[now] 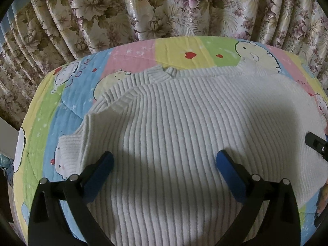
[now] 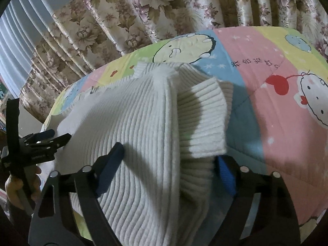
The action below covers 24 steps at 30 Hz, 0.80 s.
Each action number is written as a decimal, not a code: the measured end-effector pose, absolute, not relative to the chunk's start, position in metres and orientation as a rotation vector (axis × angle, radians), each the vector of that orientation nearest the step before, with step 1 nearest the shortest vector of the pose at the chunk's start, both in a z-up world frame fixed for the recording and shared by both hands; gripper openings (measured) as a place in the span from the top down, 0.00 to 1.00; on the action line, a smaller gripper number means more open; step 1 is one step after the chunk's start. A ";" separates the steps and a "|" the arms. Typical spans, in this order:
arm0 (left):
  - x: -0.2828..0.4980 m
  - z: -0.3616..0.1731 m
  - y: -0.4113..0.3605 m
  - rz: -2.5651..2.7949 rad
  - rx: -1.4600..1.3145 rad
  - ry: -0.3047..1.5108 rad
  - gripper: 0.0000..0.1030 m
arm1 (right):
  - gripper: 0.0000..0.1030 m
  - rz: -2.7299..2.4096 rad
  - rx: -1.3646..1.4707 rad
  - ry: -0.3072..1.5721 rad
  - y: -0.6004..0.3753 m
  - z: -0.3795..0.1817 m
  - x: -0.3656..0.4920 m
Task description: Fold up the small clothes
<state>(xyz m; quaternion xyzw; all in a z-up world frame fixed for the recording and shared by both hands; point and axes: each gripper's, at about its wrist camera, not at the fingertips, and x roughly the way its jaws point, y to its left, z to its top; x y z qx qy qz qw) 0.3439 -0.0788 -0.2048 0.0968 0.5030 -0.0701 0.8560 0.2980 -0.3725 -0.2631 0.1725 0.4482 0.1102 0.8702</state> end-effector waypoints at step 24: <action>0.346 -0.210 -0.083 -0.155 0.231 1.044 0.01 | 0.68 -0.022 -0.019 0.926 -0.282 -0.207 0.295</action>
